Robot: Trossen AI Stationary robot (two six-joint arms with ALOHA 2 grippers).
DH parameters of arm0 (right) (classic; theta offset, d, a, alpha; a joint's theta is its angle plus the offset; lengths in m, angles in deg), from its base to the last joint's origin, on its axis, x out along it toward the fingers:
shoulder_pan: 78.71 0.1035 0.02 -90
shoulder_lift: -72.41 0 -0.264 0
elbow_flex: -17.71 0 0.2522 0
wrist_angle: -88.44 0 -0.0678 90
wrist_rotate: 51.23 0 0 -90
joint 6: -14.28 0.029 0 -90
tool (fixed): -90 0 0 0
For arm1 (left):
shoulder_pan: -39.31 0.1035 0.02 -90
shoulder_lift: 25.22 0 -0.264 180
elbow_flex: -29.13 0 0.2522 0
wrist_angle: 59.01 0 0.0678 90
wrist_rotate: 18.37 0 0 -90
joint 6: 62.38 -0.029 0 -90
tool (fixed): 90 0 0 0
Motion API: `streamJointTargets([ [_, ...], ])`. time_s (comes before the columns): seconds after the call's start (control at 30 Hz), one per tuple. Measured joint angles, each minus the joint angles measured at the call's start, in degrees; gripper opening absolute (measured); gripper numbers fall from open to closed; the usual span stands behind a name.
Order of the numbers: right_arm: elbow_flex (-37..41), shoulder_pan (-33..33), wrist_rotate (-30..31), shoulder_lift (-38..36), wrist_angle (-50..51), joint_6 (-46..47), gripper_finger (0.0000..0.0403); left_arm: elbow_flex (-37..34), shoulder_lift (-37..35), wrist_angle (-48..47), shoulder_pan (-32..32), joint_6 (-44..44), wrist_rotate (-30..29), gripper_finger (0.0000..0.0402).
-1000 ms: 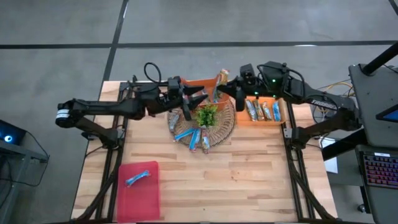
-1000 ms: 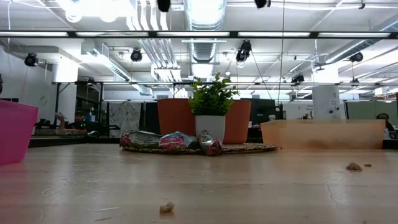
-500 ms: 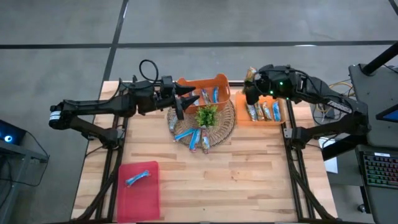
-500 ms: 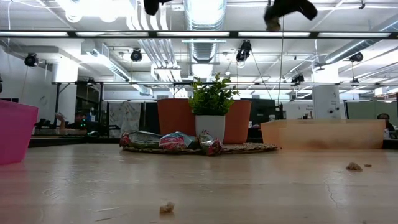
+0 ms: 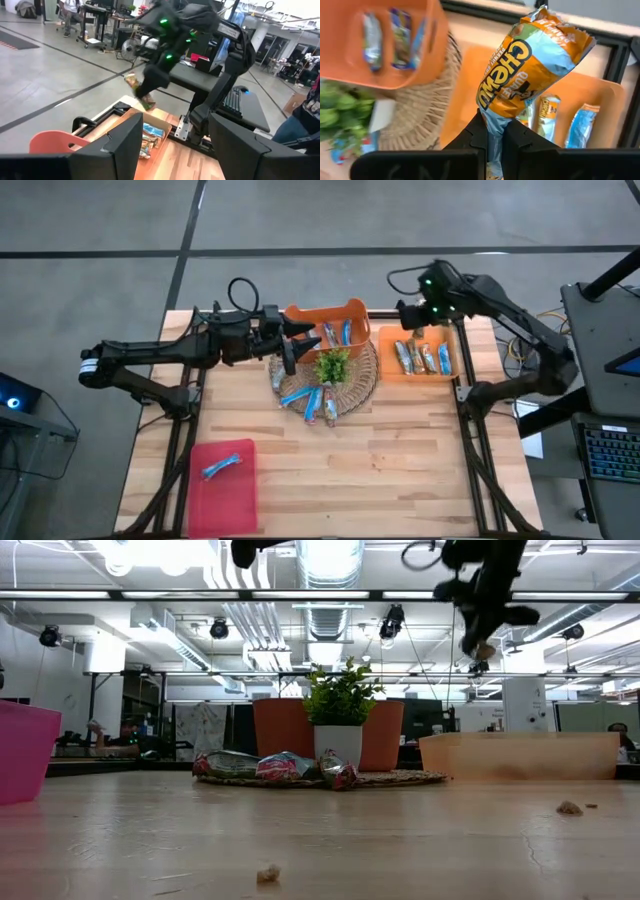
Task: Pick and place Granola Bars by type
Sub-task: Put the orange granola bar into the orange bin
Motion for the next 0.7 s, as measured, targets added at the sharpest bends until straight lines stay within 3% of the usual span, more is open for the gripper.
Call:
streamJointTargets([
  [0.43,0.3,-0.8,-0.67,17.91,-0.86,-1.99,0.0011,0.0,-0.07,-3.43,-0.04,0.37,0.0,0.0208],
  [0.7,2.34,-0.59,-0.77,22.73,-5.84,-1.71,0.0011,0.0,-0.73,-3.81,-0.04,0.72,0.07,0.0208],
])
